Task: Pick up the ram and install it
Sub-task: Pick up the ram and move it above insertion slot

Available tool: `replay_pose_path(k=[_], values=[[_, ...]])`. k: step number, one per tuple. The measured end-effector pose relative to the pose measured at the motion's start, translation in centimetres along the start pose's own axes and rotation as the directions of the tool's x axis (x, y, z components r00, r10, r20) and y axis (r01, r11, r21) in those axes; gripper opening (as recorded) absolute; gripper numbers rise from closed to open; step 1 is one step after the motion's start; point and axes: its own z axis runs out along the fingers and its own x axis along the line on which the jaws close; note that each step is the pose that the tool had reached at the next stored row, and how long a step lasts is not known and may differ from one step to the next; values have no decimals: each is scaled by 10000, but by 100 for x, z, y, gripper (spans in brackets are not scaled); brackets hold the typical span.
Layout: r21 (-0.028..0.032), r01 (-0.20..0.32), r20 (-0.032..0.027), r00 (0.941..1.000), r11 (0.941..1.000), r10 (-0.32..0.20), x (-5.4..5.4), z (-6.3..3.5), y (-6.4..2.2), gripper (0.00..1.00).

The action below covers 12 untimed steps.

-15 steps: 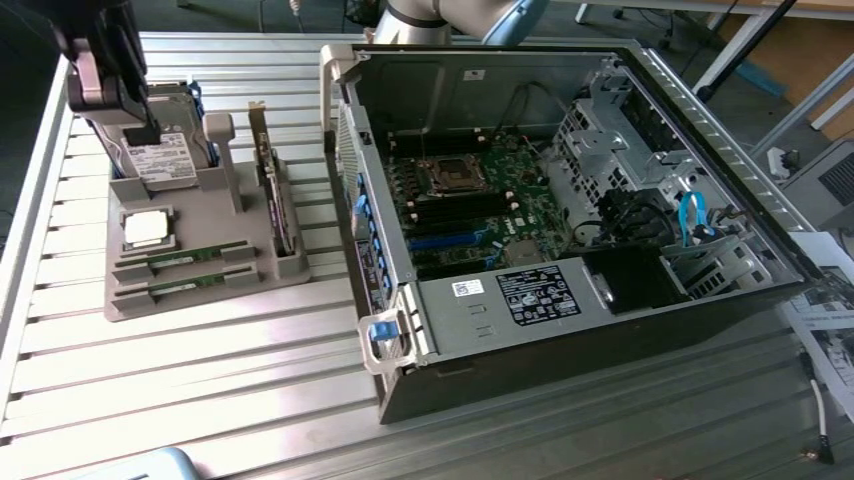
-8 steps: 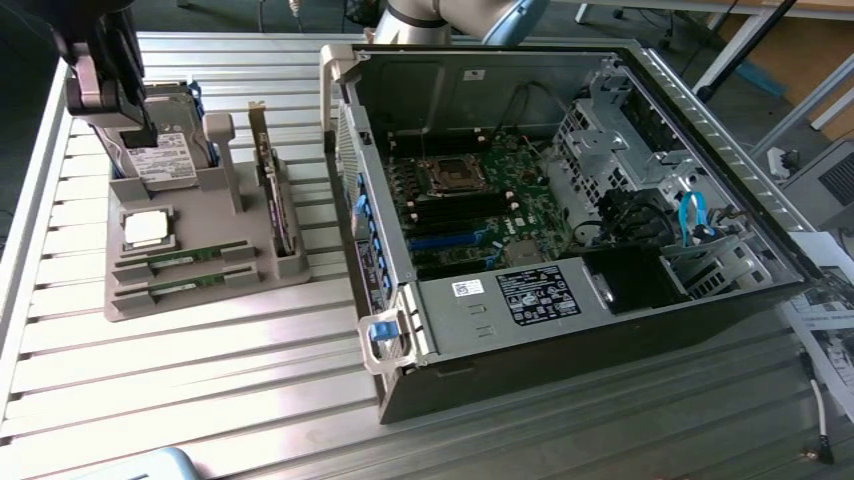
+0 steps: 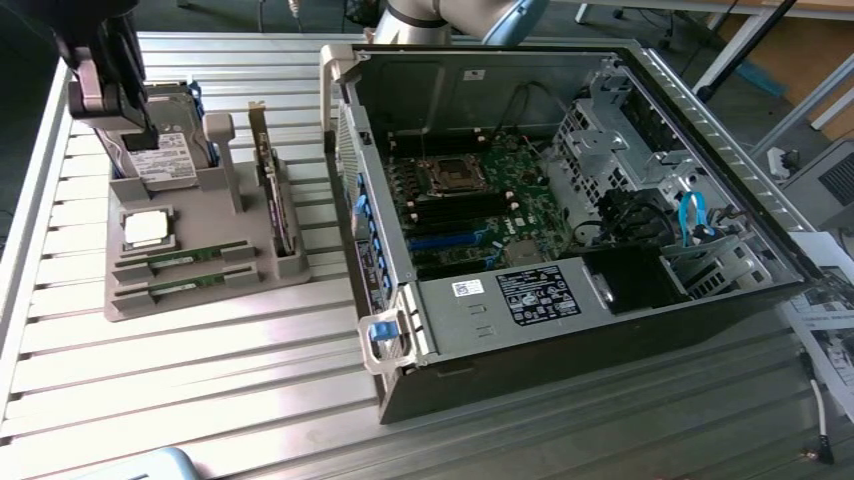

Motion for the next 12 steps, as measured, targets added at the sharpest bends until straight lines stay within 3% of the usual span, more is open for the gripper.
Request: replay_pose_path(k=[12], values=[[0,0,0,10000,10000,0,3,191,-1,11]])
